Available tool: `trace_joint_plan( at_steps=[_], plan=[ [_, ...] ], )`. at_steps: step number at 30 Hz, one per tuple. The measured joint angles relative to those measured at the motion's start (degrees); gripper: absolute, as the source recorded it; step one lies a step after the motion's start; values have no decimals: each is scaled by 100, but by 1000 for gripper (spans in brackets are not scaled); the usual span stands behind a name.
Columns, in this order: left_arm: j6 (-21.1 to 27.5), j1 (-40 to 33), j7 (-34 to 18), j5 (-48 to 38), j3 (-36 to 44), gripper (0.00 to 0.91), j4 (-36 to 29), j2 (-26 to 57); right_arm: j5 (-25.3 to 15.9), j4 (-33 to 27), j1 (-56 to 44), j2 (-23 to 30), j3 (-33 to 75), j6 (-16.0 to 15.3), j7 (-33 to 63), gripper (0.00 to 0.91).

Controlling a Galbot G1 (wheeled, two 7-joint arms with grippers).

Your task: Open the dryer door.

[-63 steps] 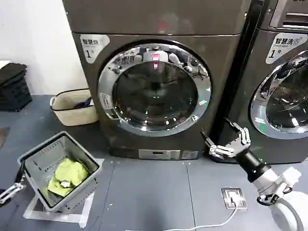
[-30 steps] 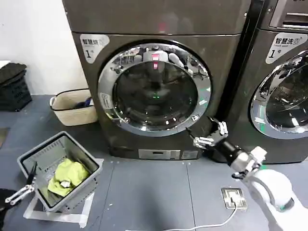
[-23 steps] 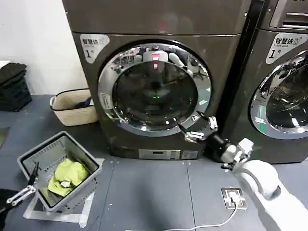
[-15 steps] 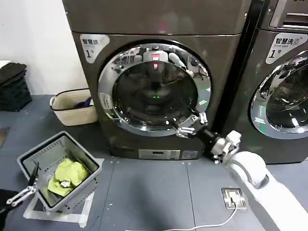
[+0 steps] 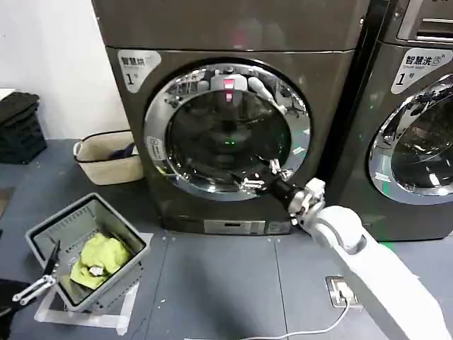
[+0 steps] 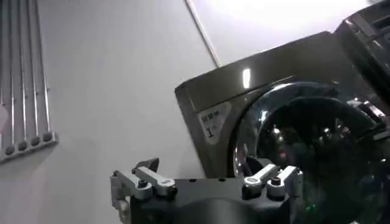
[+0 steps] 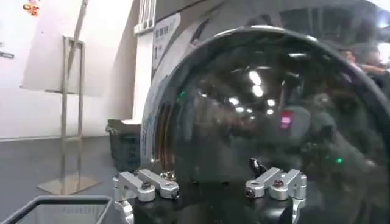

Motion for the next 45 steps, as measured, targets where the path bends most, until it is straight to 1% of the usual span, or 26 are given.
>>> trace_joint_plan(
  at_steps=[16,21,45],
  plan=[
    [-59,66,14,29,0,907,-24,-47,-65,-686,659,491,-687,57,-44,907],
    [-73,75,16,30,-8,907,-24,-50,-160,-870,788,647,-809,105,-95,907],
    [-112,113,34,50,-3,907,-48,-69,-161,-1771,1407,1241,-1298,202,-360,907]
  ],
)
